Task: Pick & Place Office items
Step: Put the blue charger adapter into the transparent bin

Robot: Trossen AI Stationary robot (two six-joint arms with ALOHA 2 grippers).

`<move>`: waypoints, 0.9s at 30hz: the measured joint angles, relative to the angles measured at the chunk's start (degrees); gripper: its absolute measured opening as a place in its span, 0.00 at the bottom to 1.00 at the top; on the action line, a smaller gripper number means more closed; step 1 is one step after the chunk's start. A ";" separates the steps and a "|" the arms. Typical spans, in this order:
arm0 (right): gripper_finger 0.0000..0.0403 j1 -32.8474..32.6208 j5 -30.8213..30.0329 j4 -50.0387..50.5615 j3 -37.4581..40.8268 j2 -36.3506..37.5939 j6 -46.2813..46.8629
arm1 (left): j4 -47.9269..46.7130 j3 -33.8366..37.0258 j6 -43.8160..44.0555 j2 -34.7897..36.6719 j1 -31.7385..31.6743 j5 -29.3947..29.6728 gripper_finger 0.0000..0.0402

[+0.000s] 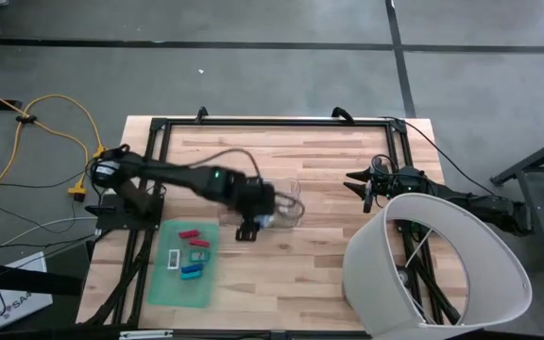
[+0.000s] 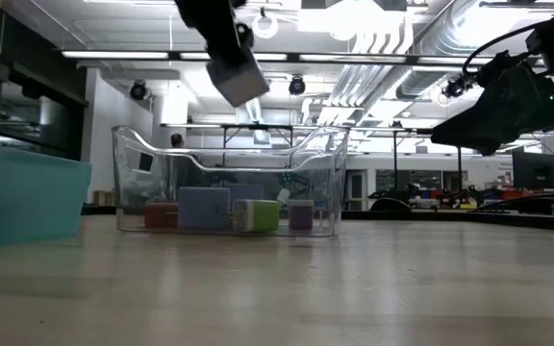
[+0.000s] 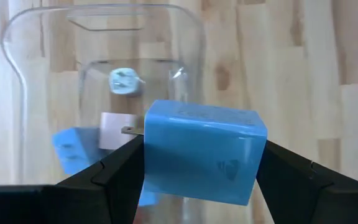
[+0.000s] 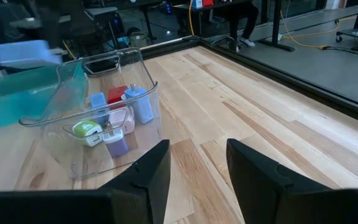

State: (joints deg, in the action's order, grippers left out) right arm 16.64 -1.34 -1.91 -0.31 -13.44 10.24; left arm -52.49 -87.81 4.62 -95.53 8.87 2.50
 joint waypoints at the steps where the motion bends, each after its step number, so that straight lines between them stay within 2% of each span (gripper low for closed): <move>1: 0.36 0.00 0.00 0.00 0.01 -0.01 0.00 | 0.01 0.00 -1.66 -0.15 -1.63 -1.26 0.64; 7: 0.36 -0.01 0.00 0.00 0.01 -0.01 0.00 | 0.71 0.00 -13.51 -3.20 -9.73 -5.89 0.64; 13: 0.36 0.00 0.00 0.00 0.00 0.00 0.00 | 4.07 0.02 -19.34 -8.46 -14.67 -11.54 0.64; 19: 0.36 0.00 0.00 0.00 0.00 0.01 0.00 | 6.76 0.02 -24.63 -12.99 -15.57 -11.89 0.64; 27: 0.36 -0.02 0.00 0.00 -0.01 0.01 0.00 | 9.94 0.02 -24.88 -16.02 -16.01 -9.67 0.64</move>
State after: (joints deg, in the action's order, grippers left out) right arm 16.62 -1.34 -1.91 -0.32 -13.43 10.24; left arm -42.55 -87.79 -20.26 -111.54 -7.14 -7.17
